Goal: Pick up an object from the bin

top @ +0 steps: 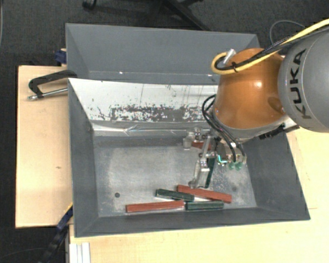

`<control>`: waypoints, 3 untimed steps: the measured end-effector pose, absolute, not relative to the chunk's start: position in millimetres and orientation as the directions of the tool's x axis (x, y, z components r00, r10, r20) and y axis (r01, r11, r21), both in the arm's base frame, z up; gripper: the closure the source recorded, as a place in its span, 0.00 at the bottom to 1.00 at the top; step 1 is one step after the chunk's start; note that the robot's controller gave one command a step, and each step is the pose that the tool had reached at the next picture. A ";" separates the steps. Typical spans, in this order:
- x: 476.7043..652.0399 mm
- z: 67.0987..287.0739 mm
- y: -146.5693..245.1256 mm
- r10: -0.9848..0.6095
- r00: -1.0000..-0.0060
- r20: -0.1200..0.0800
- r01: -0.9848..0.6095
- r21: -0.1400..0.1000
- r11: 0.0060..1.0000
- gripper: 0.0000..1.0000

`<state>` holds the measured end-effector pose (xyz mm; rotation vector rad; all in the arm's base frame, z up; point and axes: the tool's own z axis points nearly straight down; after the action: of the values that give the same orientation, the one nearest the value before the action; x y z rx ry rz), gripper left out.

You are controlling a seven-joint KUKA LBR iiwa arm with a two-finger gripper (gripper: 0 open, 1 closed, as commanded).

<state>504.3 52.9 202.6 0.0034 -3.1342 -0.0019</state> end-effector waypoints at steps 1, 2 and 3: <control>505.3 206.3 52.6 -0.001 -1.000 0.000 -0.001 0.002 1.000 0.00; 497.8 122.3 16.9 -0.129 -0.992 -0.001 -0.129 0.000 0.992 0.00; 494.2 125.7 5.8 -0.146 -0.989 -0.004 -0.146 0.000 0.989 0.00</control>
Offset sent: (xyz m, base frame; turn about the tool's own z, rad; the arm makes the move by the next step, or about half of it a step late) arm -0.0133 -0.0582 -0.1326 -0.2050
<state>494.2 5.8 125.7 0.2296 -3.1369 -0.0009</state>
